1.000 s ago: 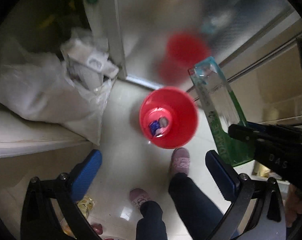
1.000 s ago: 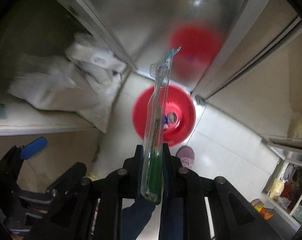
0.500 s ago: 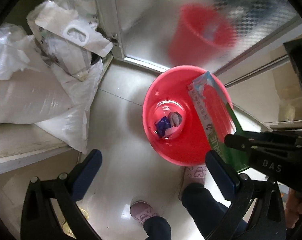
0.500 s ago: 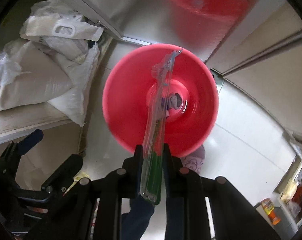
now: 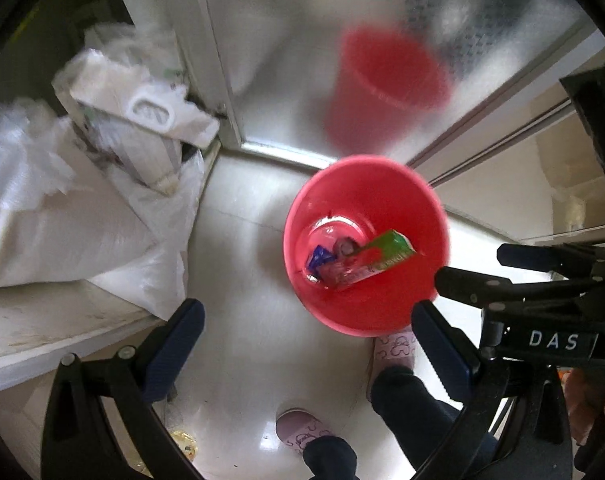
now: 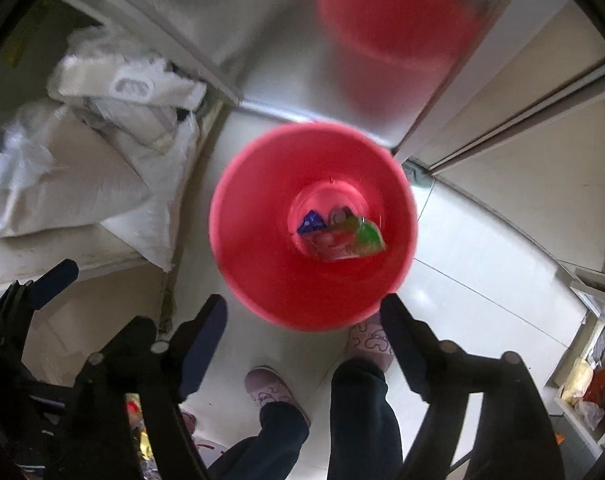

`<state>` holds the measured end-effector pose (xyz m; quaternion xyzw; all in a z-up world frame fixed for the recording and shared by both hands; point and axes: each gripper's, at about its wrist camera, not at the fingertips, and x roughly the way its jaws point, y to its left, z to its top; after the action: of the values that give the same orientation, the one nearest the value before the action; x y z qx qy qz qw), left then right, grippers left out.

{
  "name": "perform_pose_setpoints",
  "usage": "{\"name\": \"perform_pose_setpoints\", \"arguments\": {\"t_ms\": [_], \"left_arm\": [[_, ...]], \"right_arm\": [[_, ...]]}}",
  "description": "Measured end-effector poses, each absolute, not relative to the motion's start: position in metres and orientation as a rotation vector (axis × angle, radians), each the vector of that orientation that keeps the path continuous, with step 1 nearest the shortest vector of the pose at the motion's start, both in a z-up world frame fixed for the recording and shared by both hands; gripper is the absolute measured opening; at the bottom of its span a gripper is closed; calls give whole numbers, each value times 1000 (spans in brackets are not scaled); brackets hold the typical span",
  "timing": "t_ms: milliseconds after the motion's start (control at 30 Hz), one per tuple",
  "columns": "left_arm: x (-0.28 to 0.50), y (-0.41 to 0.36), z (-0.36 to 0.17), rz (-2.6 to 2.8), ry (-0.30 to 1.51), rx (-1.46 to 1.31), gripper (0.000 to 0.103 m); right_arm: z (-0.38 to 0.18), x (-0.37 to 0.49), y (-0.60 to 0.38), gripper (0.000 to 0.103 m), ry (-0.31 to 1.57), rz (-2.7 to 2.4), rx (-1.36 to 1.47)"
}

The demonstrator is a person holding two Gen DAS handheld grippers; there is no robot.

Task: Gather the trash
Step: 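Lower the green toothbrush package over the red bucket and open the right gripper, then reach the right gripper to the clear plastic bottle by the sink and grasp it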

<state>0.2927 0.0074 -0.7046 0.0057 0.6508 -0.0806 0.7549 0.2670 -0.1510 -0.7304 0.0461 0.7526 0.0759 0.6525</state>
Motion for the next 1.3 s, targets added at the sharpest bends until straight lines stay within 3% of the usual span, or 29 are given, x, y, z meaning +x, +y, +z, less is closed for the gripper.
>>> {"name": "perform_pose_setpoints", "arguments": {"t_ms": [233, 867, 1100, 1300], "left_arm": [[296, 10, -614, -209, 1382, 15, 102], [287, -41, -372, -347, 1211, 51, 102], [293, -79, -286, -402, 1131, 76, 102], [315, -110, -240, -434, 1085, 97, 102]], "right_arm": [[-637, 269, -157, 103, 1593, 144, 77], [-387, 248, -210, 103, 1333, 38, 183], [-308, 251, -238, 103, 1244, -33, 189], [-272, 268, -263, 103, 1206, -83, 227]]}}
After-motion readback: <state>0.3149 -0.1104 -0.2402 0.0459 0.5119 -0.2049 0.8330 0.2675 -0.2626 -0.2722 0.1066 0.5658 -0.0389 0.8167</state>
